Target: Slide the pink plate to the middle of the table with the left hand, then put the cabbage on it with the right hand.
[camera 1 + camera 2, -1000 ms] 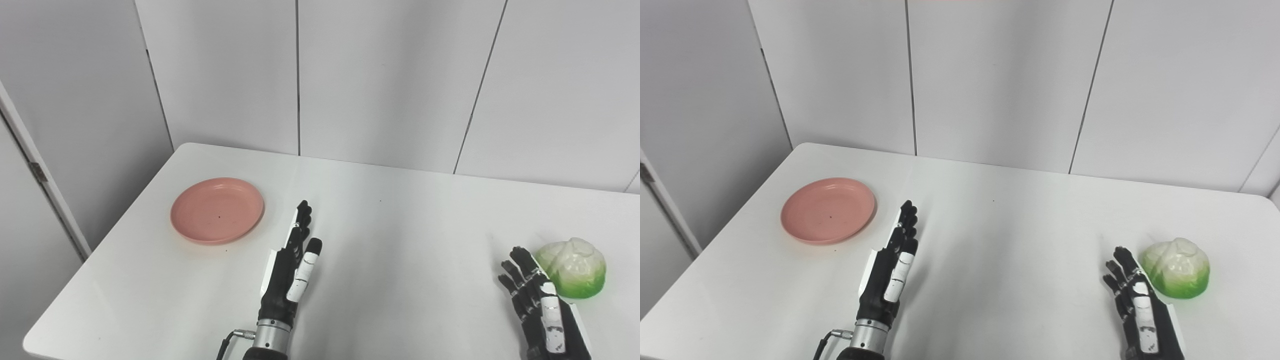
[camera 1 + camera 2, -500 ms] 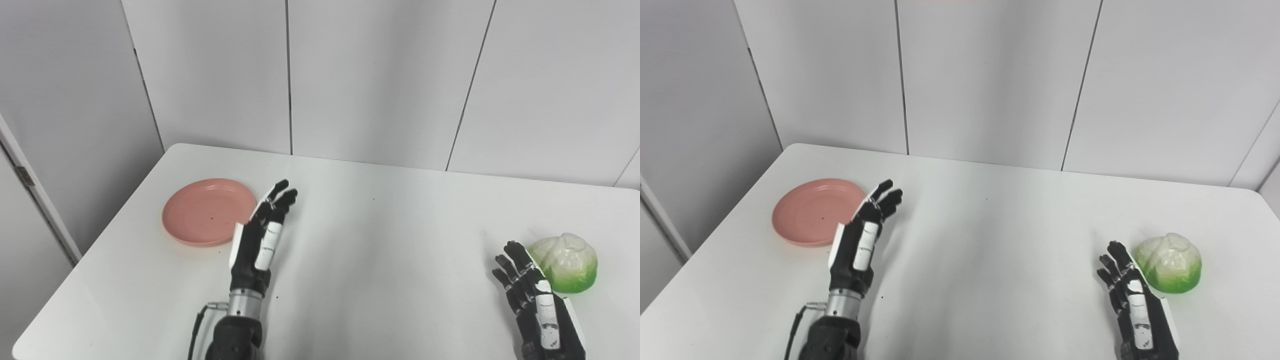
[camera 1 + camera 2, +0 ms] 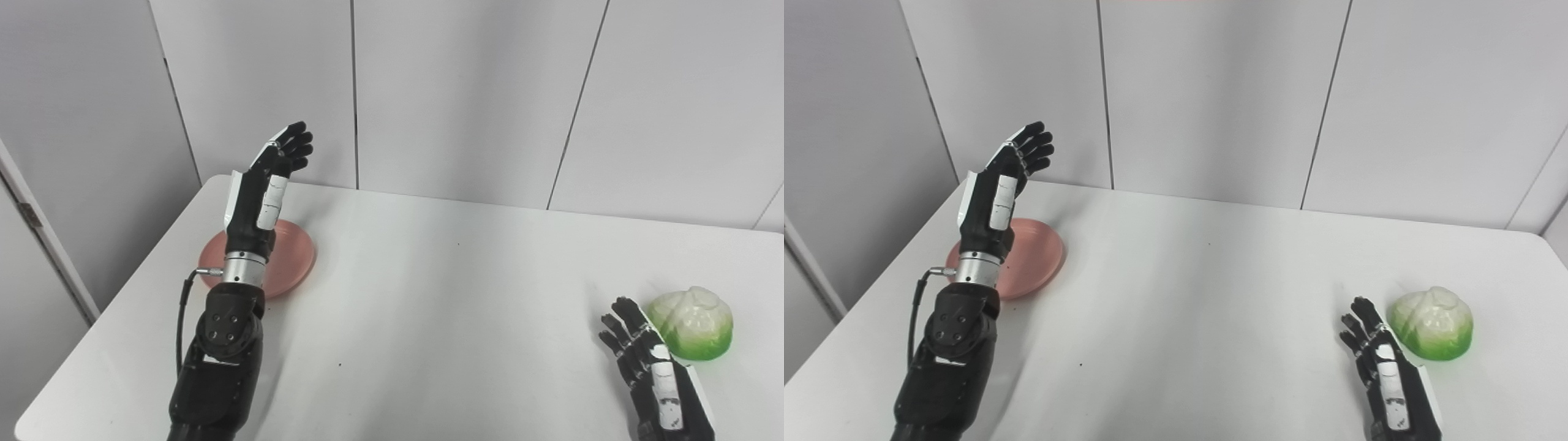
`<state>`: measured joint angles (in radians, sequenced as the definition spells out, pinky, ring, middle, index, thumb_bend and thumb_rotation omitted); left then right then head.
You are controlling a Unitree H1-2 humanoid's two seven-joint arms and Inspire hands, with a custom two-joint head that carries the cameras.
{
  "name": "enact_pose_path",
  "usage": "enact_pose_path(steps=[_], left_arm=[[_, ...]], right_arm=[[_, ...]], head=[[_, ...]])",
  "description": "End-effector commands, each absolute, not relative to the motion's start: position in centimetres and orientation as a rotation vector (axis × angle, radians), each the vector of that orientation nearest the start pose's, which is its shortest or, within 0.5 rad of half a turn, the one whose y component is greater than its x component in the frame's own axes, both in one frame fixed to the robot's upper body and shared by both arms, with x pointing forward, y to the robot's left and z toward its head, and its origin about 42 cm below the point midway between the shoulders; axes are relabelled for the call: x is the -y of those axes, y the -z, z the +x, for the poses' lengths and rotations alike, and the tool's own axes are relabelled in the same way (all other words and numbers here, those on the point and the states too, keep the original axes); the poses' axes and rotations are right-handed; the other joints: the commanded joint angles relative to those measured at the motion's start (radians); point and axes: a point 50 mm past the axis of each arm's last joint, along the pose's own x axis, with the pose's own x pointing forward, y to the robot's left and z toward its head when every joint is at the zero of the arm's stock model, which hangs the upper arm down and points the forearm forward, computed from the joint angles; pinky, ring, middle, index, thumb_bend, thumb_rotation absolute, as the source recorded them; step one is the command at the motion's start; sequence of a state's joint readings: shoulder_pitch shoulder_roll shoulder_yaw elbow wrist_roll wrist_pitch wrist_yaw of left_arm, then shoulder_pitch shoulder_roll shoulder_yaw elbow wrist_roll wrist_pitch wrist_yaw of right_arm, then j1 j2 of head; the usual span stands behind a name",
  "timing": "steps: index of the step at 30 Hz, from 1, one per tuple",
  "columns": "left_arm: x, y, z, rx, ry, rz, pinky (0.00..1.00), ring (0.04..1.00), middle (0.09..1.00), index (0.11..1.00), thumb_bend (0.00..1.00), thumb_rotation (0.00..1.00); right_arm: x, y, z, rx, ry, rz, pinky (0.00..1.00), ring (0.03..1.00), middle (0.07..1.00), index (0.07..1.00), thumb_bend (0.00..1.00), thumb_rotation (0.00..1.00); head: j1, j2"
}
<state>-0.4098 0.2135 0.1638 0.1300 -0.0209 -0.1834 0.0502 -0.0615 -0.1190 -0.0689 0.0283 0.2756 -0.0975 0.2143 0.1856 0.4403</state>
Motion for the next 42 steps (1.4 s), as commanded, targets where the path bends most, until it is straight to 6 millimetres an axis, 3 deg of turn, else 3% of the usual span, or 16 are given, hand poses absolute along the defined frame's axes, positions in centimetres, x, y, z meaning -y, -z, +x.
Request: enact_pose_path(steps=[1, 12, 19, 25, 35, 42], left_arm=[[-31.0, -26.1, 41.6, 0.584, -0.137, 0.155, 0.80, 0.811, 0.813, 0.782, 1.00, 0.95], [-37.9, -26.7, 43.5, 0.531, -0.238, 0.169, 0.82, 0.844, 0.832, 0.791, 0.96, 0.96], [-41.7, -25.8, 44.4, 0.463, -0.317, 0.138, 0.85, 0.863, 0.870, 0.857, 0.96, 0.98], [-44.6, -24.0, 44.8, 0.404, -0.368, 0.080, 0.82, 0.858, 0.870, 0.854, 0.94, 0.97], [-46.8, -19.9, 44.2, 0.294, -0.409, -0.027, 0.76, 0.825, 0.837, 0.850, 0.86, 0.95], [-46.9, -17.4, 44.5, 0.201, -0.349, -0.042, 0.74, 0.808, 0.836, 0.853, 0.94, 0.92]], right_arm=[[26.2, -8.3, 29.0, 0.047, -0.134, 0.149, 0.93, 0.918, 0.942, 0.906, 0.88, 0.89], [26.4, -8.4, 28.9, 0.045, -0.130, 0.150, 0.93, 0.912, 0.932, 0.904, 0.90, 0.89], [26.5, -8.5, 28.8, 0.044, -0.131, 0.146, 0.92, 0.909, 0.928, 0.902, 0.90, 0.89], [26.7, -8.5, 28.8, 0.043, -0.131, 0.144, 0.91, 0.905, 0.922, 0.898, 0.90, 0.89], [26.7, -8.6, 28.6, 0.041, -0.131, 0.142, 0.91, 0.903, 0.919, 0.895, 0.91, 0.89], [26.5, -8.8, 28.5, 0.042, -0.132, 0.136, 0.90, 0.899, 0.919, 0.895, 0.90, 0.90]], head=[[0.001, 0.003], [0.002, 0.008], [0.004, 0.017], [0.004, 0.013], [-0.004, 0.024], [-0.010, 0.028]])
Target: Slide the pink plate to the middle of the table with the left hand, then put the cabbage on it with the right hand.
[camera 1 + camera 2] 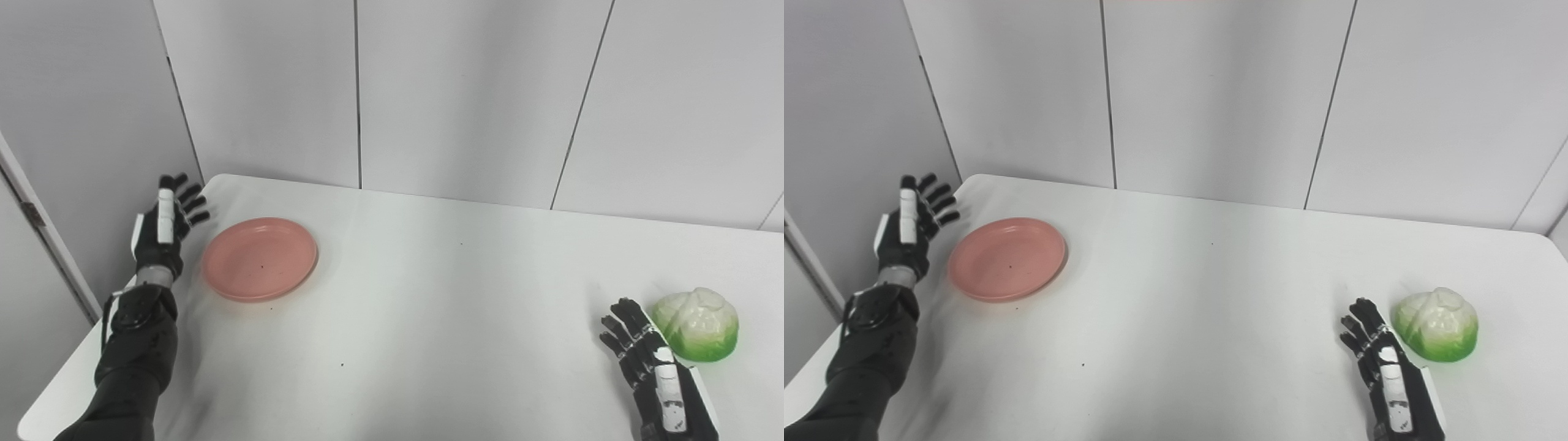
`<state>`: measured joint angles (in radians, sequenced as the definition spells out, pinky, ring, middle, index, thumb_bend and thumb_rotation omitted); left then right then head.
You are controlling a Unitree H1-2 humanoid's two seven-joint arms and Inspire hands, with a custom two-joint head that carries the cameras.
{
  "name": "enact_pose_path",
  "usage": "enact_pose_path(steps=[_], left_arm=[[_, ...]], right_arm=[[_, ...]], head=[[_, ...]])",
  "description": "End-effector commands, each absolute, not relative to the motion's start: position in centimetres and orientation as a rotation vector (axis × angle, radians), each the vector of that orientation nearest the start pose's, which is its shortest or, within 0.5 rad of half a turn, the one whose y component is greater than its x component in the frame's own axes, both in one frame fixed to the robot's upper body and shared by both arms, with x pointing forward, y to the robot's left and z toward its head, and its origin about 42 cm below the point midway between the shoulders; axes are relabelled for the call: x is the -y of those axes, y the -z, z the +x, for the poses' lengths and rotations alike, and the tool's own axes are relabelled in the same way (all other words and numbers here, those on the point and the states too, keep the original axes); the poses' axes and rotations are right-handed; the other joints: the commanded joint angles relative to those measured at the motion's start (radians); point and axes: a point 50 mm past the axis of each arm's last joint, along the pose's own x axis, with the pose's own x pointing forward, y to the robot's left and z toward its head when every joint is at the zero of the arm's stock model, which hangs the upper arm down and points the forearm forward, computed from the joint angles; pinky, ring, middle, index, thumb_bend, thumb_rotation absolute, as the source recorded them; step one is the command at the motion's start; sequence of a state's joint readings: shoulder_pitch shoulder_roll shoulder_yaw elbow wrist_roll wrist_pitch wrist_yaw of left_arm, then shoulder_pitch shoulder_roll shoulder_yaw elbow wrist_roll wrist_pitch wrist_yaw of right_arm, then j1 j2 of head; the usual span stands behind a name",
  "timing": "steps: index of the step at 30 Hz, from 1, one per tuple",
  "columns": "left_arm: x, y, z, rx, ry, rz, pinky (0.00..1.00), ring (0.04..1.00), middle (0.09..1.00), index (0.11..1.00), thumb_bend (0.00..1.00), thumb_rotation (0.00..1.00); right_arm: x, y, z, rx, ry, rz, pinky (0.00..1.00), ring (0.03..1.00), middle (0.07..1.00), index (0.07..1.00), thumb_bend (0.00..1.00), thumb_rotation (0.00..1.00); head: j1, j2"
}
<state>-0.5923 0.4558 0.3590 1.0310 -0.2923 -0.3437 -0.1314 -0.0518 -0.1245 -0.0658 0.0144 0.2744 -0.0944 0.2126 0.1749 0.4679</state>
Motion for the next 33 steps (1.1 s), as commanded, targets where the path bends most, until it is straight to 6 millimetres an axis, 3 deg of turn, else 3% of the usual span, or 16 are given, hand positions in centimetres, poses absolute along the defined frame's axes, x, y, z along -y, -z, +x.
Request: enact_pose_path(steps=[1, 14, 18, 27, 33], left_arm=[[-46.8, -17.2, 44.6, 0.195, -0.345, -0.048, 0.74, 0.797, 0.830, 0.855, 0.93, 0.93], [-44.9, -14.4, 44.7, 0.089, -0.308, -0.058, 0.76, 0.827, 0.832, 0.866, 0.87, 0.96], [-43.9, -13.7, 44.7, 0.081, -0.293, -0.076, 0.75, 0.829, 0.831, 0.862, 0.90, 0.94], [-41.0, -13.1, 44.7, 0.112, -0.167, -0.095, 0.76, 0.843, 0.852, 0.871, 0.94, 0.93], [-38.4, -13.1, 44.2, 0.123, -0.091, -0.118, 0.80, 0.876, 0.888, 0.905, 0.91, 0.93]], right_arm=[[26.5, -8.9, 28.5, 0.042, -0.132, 0.137, 0.90, 0.901, 0.922, 0.895, 0.90, 0.89], [26.0, -9.3, 28.3, 0.049, -0.130, 0.139, 0.91, 0.902, 0.921, 0.895, 0.90, 0.89], [25.9, -9.4, 28.3, 0.049, -0.128, 0.139, 0.91, 0.901, 0.919, 0.895, 0.89, 0.90], [25.7, -9.6, 28.4, 0.049, -0.133, 0.140, 0.92, 0.898, 0.921, 0.894, 0.89, 0.90], [25.4, -9.6, 28.4, 0.040, -0.132, 0.147, 0.92, 0.892, 0.919, 0.901, 0.88, 0.89]], head=[[0.002, 0.003], [-0.010, 0.016], [-0.013, 0.021], [-0.020, 0.024], [-0.030, 0.027]])
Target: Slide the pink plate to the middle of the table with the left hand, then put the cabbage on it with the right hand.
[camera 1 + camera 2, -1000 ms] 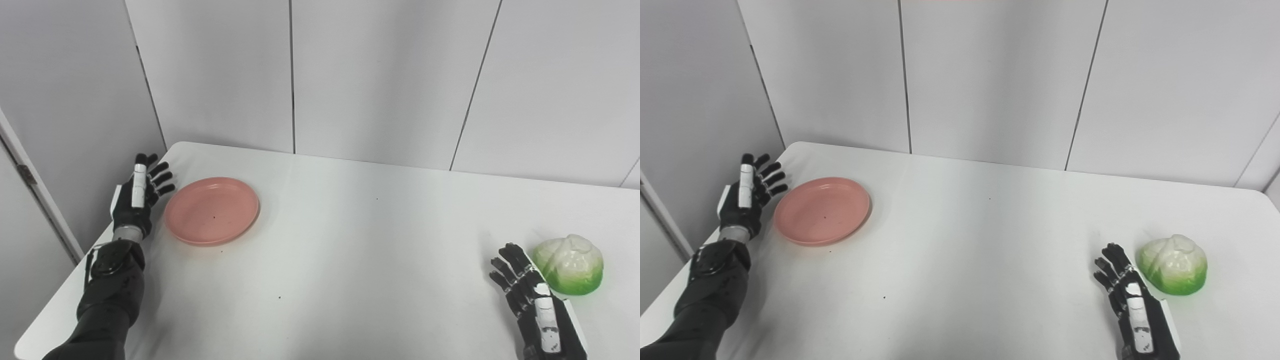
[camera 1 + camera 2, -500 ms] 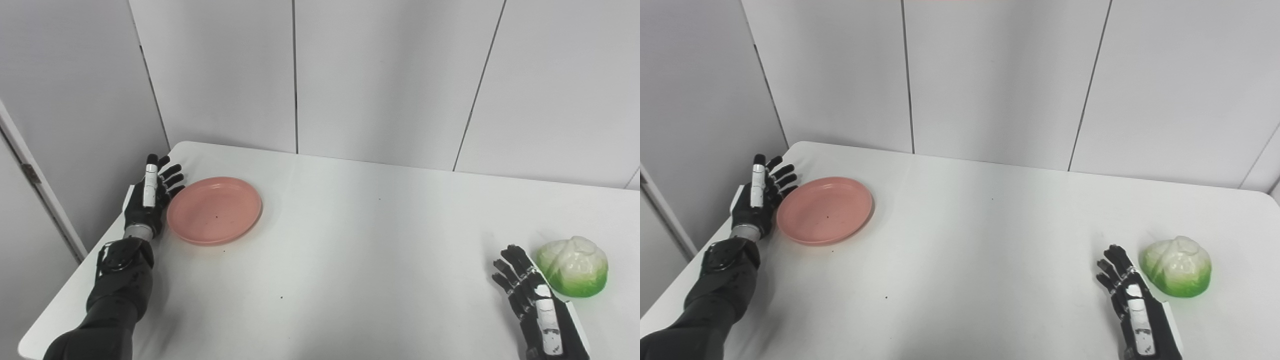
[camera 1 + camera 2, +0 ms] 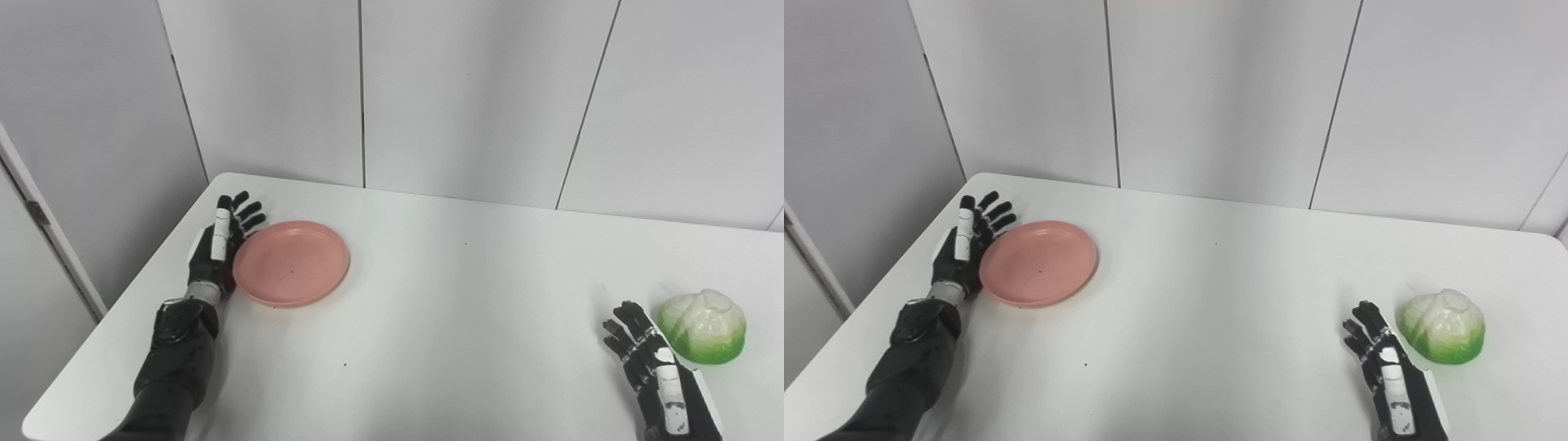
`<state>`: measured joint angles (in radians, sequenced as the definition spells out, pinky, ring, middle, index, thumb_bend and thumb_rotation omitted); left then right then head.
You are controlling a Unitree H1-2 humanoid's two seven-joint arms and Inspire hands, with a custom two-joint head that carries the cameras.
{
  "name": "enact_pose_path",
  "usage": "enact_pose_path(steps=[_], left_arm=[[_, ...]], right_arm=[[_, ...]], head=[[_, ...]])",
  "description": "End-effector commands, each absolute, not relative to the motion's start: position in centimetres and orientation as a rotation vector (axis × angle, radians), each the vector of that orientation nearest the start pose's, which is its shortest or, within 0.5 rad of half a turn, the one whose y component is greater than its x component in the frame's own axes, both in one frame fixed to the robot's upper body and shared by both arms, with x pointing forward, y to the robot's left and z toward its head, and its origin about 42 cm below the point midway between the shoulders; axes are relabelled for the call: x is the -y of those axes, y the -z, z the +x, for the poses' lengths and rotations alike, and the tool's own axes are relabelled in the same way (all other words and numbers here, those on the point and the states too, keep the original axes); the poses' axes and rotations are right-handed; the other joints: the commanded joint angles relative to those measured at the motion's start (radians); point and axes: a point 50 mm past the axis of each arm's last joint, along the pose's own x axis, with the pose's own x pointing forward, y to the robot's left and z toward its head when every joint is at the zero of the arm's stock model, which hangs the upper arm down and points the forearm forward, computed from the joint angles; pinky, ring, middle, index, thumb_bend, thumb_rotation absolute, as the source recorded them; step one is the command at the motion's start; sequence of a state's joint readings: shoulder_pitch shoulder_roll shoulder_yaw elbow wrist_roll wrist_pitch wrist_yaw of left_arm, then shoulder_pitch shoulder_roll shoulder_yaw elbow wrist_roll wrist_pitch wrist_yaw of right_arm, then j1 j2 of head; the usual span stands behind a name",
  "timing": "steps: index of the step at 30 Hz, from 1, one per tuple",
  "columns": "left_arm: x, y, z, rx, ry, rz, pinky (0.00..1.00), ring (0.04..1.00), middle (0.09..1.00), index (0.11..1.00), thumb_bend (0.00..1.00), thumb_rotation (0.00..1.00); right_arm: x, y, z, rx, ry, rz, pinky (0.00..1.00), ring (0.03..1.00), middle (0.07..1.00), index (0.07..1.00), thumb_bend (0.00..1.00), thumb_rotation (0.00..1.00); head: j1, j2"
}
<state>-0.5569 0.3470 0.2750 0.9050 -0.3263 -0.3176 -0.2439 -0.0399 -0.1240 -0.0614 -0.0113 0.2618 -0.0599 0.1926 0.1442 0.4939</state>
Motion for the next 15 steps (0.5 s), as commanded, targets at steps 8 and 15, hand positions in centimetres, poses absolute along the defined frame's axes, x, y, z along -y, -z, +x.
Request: enact_pose_path(steps=[8, 15], left_arm=[[-36.4, -12.2, 43.4, 0.091, -0.061, -0.102, 0.75, 0.854, 0.859, 0.896, 0.92, 0.93], [-34.3, -11.9, 43.1, 0.079, -0.032, -0.084, 0.76, 0.850, 0.857, 0.901, 0.96, 0.93]], right_arm=[[25.1, -9.9, 28.3, 0.038, -0.131, 0.149, 0.92, 0.899, 0.924, 0.903, 0.89, 0.89], [24.9, -10.0, 28.3, 0.036, -0.126, 0.140, 0.91, 0.895, 0.920, 0.901, 0.89, 0.89]], head=[[-0.012, 0.005], [-0.021, 0.011]])
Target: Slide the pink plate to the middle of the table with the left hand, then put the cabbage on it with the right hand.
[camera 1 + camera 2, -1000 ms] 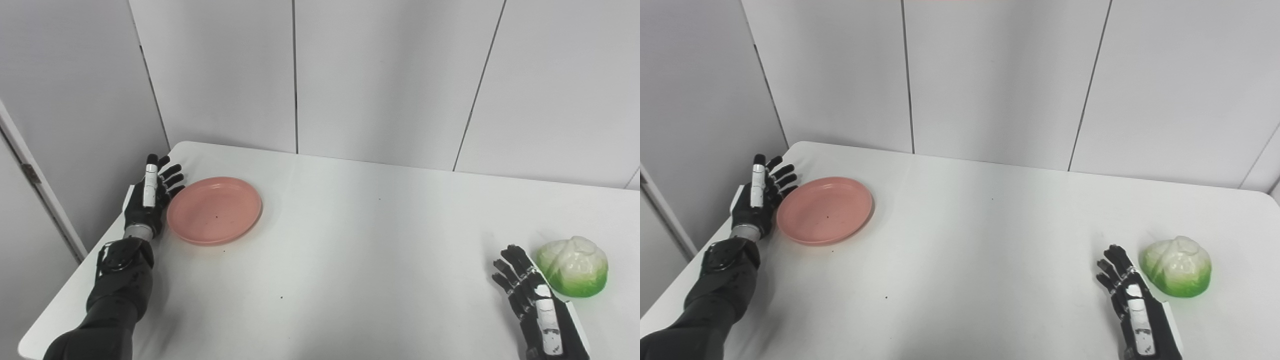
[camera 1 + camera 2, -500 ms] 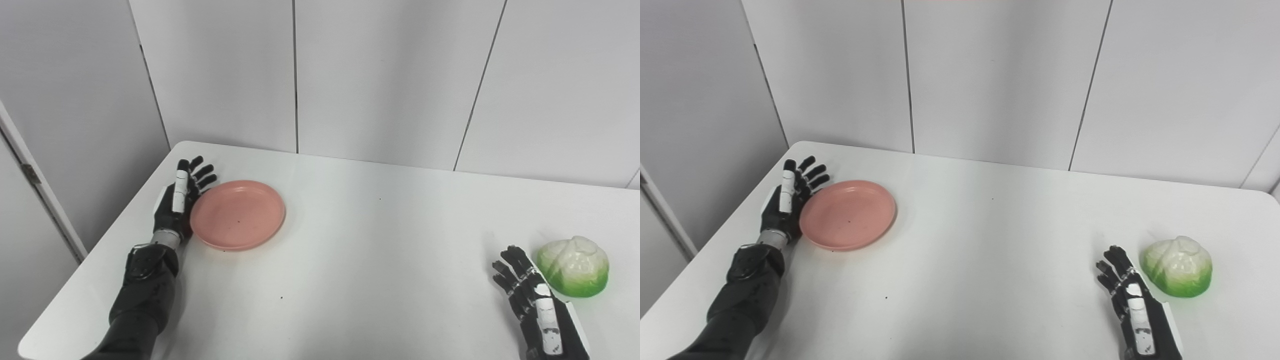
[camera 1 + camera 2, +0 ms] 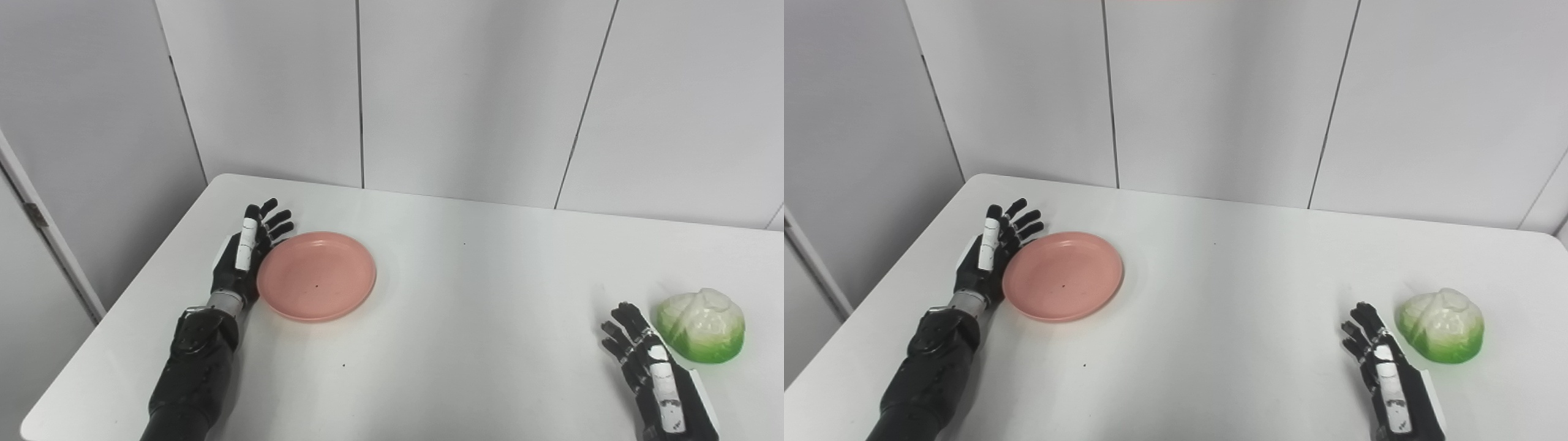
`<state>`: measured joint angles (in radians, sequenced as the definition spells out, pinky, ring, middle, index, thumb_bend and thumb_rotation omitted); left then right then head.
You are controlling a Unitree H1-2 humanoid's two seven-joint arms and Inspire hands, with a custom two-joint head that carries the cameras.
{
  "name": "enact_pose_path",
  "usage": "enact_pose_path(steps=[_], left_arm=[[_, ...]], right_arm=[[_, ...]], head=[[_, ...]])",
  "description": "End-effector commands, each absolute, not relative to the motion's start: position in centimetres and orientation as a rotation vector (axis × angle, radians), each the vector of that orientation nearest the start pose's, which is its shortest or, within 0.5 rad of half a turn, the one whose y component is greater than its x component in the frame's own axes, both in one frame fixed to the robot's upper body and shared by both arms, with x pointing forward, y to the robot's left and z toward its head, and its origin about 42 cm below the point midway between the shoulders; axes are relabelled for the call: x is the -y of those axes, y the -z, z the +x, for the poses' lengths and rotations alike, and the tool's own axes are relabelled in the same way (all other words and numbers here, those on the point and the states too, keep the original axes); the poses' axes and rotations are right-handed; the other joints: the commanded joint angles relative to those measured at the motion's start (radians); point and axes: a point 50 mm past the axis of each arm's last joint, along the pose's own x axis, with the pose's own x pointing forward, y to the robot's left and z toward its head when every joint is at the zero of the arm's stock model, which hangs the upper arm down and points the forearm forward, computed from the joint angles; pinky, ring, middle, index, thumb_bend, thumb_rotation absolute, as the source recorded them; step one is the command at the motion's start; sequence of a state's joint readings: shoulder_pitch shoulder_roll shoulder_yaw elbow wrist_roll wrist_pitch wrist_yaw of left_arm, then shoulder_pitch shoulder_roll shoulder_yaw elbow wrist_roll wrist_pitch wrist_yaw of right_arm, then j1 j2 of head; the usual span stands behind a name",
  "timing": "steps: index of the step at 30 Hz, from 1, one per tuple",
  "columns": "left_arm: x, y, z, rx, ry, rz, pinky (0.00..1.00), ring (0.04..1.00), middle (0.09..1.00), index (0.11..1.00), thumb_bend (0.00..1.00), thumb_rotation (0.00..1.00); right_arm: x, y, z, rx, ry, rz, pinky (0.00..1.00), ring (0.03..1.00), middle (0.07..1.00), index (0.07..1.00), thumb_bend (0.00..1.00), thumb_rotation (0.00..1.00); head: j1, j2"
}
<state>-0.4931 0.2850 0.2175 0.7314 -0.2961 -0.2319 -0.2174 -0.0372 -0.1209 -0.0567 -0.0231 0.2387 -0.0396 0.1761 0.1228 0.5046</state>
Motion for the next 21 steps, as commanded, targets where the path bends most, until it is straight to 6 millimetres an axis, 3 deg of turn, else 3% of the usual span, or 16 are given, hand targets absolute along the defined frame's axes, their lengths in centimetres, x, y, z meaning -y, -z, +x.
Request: enact_pose_path(steps=[1, 5, 15, 21], left_arm=[[-33.9, -11.9, 43.0, 0.079, -0.032, -0.073, 0.76, 0.850, 0.857, 0.898, 0.97, 0.94], [-32.8, -11.9, 42.9, 0.075, -0.045, -0.057, 0.78, 0.847, 0.857, 0.885, 0.98, 0.94], [-29.6, -13.1, 42.2, 0.071, -0.101, -0.122, 0.84, 0.862, 0.837, 0.865, 0.95, 0.94], [-27.8, -13.7, 41.7, 0.062, -0.086, -0.138, 0.85, 0.872, 0.852, 0.863, 0.94, 0.96]], right_arm=[[24.8, -10.1, 28.4, 0.037, -0.125, 0.141, 0.91, 0.895, 0.921, 0.902, 0.89, 0.89], [24.4, -10.2, 28.4, 0.040, -0.126, 0.143, 0.91, 0.893, 0.918, 0.895, 0.88, 0.89], [21.3, -11.5, 28.7, 0.047, -0.120, 0.146, 0.90, 0.887, 0.916, 0.881, 0.90, 0.87], [19.6, -12.3, 29.0, 0.050, -0.113, 0.147, 0.90, 0.896, 0.918, 0.877, 0.91, 0.87]], head=[[-0.002, 0.002], [-0.024, 0.014], [-0.208, 0.056], [-0.272, 0.065]])
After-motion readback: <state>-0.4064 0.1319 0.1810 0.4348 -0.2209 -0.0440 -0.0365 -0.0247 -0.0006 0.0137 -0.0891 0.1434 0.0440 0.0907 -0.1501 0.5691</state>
